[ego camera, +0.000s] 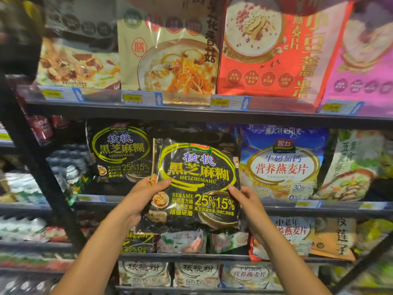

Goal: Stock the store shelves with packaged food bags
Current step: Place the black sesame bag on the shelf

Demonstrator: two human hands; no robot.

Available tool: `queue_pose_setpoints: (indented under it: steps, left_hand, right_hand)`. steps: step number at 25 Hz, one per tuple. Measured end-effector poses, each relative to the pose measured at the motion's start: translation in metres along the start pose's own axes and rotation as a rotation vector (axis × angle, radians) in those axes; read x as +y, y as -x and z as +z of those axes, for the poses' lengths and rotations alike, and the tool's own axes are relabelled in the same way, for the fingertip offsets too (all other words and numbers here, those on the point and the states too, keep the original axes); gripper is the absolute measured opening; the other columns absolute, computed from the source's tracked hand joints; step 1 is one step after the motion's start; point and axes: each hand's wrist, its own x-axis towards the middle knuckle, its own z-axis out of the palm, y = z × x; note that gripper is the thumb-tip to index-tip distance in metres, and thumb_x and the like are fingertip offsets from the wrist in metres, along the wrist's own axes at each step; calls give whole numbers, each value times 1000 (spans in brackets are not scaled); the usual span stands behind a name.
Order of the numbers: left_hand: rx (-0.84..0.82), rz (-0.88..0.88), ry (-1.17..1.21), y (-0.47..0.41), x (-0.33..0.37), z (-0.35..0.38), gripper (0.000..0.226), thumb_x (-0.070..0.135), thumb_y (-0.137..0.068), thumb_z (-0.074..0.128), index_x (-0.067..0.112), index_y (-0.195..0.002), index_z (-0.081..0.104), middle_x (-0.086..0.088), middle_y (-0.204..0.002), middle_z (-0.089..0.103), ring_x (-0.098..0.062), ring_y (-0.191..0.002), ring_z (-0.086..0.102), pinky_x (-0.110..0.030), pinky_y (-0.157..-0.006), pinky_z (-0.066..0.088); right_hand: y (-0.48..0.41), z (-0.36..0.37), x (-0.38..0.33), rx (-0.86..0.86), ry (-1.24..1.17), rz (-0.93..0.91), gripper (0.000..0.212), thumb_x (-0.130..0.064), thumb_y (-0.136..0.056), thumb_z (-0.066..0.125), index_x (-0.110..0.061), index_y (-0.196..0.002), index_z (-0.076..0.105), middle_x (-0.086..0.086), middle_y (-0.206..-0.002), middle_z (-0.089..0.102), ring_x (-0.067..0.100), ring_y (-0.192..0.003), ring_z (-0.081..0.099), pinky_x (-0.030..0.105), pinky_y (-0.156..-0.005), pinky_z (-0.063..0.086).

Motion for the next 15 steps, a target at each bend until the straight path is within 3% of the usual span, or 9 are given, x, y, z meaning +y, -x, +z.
queue_pose_setpoints:
  steps: [4, 8, 10, 12, 15]
  left_hand:
    - [-87, -124, 152, 34, -44, 9, 76, 50, -58, 96, 23, -125, 71, -4, -120, 79, -28, -114, 73, -50, -111, 48]
    - [-63, -301, 419, 73, -84, 28, 50, 22, -76, 82, 12, -121, 63, -13, -105, 81, -28, -93, 79, -54, -105, 52]
    - [-66, -374, 478, 88, -101, 38, 58, 21, -74, 80, 8, -128, 62, -20, -110, 79, -32, -92, 79, -55, -96, 58]
    - [-90, -423, 491, 102, -115, 48, 67, 28, -73, 82, 7, -134, 63, -23, -120, 76, -38, -104, 76, -57, -89, 61]
    - [-104, -449, 456, 131, -127, 66, 95, 39, -69, 95, 10, -148, 51, -18, -125, 74, -35, -112, 74, -53, -98, 58]
  right_hand:
    - [41, -18, 4, -210, -145, 254, 45, -36, -90, 76, -15, -128, 66, 13, -114, 80, 30, -101, 79, 38, -79, 64]
    - [71, -40, 11, -183, -3, 162, 43, -24, -88, 81, -16, -127, 64, 8, -107, 82, 26, -94, 80, 36, -76, 64]
    - [84, -47, 16, -161, 66, 131, 47, -21, -84, 84, -17, -127, 64, 5, -107, 82, 25, -96, 80, 37, -80, 63]
    - [95, -52, 21, -123, 109, 81, 42, -17, -84, 85, -18, -122, 67, 2, -104, 83, 20, -91, 80, 29, -71, 63]
    - [112, -59, 25, -120, 225, 20, 36, -28, -84, 85, -28, -117, 70, -6, -107, 82, 10, -93, 79, 27, -77, 59]
